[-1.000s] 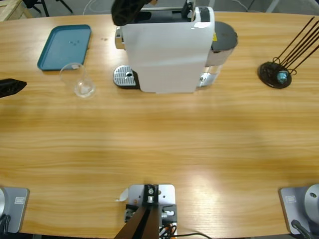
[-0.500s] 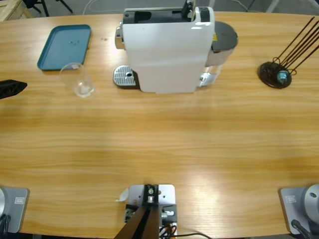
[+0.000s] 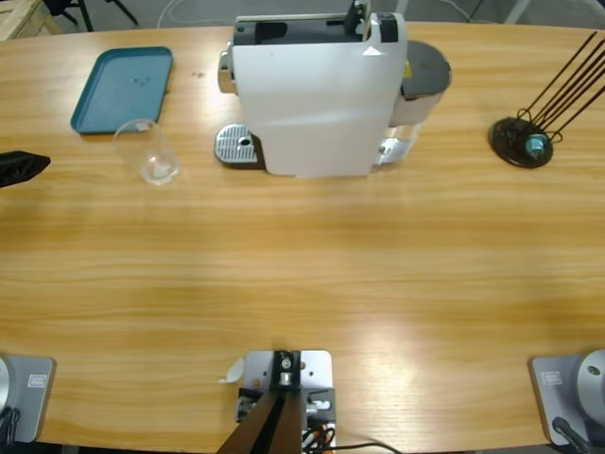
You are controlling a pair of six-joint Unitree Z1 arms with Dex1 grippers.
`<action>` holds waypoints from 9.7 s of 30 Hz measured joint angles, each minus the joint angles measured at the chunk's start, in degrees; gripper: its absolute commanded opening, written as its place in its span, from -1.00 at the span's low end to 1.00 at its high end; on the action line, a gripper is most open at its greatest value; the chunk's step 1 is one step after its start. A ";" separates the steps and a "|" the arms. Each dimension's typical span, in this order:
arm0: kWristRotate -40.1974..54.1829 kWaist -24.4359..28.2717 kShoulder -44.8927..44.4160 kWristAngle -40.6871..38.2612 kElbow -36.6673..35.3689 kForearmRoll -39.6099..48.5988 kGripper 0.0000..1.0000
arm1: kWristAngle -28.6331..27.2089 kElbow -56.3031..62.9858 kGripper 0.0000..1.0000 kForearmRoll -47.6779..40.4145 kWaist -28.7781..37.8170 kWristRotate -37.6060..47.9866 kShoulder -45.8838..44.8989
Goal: Pour coffee
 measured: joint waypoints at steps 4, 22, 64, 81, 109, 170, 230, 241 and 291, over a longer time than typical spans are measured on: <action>0.02 0.00 0.00 0.00 0.00 0.00 0.94 | -1.12 -5.23 -1.00 0.14 0.58 -1.49 3.56; 0.15 0.00 -0.51 0.00 0.05 -0.04 0.93 | -2.05 -12.82 -1.00 1.12 8.13 -2.13 12.32; 0.15 0.00 -0.51 0.00 0.05 -0.09 0.92 | -1.60 -0.96 -1.00 -20.13 13.68 3.88 22.12; 0.21 0.02 -0.48 0.00 0.10 -0.18 0.94 | -1.62 5.30 -0.82 -25.38 14.67 5.57 19.81; 10.65 0.02 12.10 -0.66 14.99 -33.54 0.84 | 0.72 27.85 1.00 8.59 11.73 2.86 -23.04; 13.36 0.04 59.85 2.21 32.70 -106.00 -0.85 | 5.06 35.77 1.00 5.65 5.98 2.11 -25.90; 16.10 1.67 55.97 -25.93 4.56 -70.40 0.99 | 6.88 35.80 1.00 8.92 2.41 -0.01 -30.49; 17.27 1.49 53.59 -26.91 7.18 -70.39 0.99 | 7.45 35.80 1.00 8.92 2.36 -0.01 -30.49; 12.46 5.80 12.49 -23.55 -3.07 -0.65 0.95 | 17.33 -18.69 -1.00 31.31 -9.01 -4.82 10.28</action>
